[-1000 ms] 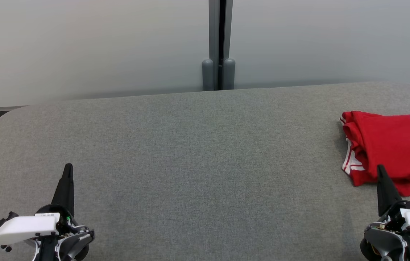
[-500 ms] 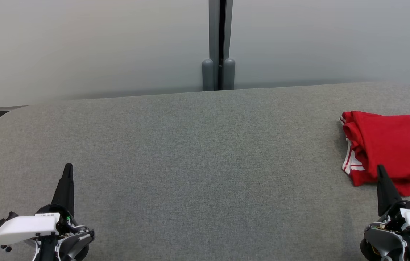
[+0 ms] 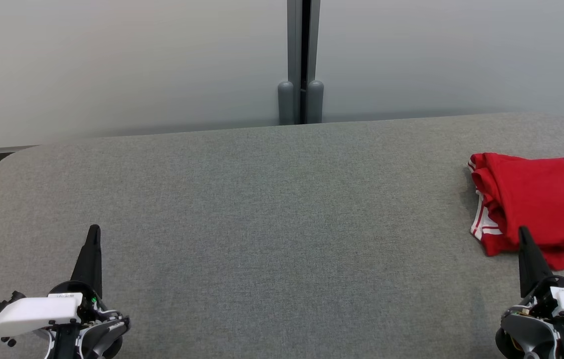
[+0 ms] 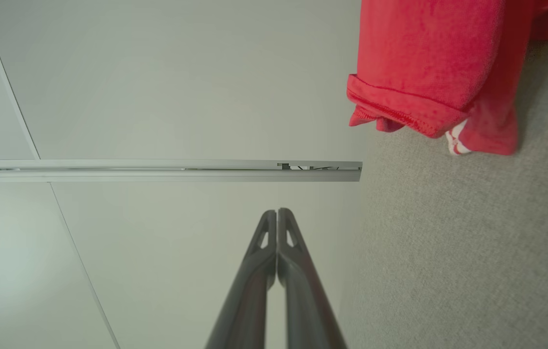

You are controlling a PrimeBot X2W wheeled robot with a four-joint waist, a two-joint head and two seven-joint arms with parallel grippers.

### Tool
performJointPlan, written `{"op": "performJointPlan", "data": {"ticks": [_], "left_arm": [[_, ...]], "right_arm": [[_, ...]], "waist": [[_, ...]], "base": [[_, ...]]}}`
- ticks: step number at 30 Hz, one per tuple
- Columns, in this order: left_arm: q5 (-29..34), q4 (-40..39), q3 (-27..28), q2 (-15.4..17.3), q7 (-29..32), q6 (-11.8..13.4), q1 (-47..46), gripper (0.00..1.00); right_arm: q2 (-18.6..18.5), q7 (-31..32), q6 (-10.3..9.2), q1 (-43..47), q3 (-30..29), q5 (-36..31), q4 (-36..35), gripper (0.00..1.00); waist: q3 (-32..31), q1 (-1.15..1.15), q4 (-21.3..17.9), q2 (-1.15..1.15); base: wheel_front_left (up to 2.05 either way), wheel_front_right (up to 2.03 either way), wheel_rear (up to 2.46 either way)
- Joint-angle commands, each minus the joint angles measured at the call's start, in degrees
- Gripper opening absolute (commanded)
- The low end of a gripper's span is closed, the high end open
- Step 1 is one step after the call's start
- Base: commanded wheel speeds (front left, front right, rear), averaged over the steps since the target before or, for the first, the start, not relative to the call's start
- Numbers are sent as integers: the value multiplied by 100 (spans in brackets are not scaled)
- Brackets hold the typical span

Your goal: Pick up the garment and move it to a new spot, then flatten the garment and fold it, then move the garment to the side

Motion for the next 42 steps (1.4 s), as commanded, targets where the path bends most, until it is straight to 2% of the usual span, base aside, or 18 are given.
{"op": "performJointPlan", "data": {"ticks": [1,42], "left_arm": [[-12,4,21,12,19,-24,-44,0],[-12,3,20,12,18,-24,-44,0]], "right_arm": [[-2,29,0,-60,0,36,6,0],[-2,27,0,-59,3,37,6,0]], "waist": [[0,0,0,0],[0,0,0,0]], "base": [[0,0,0],[0,0,0]]}}
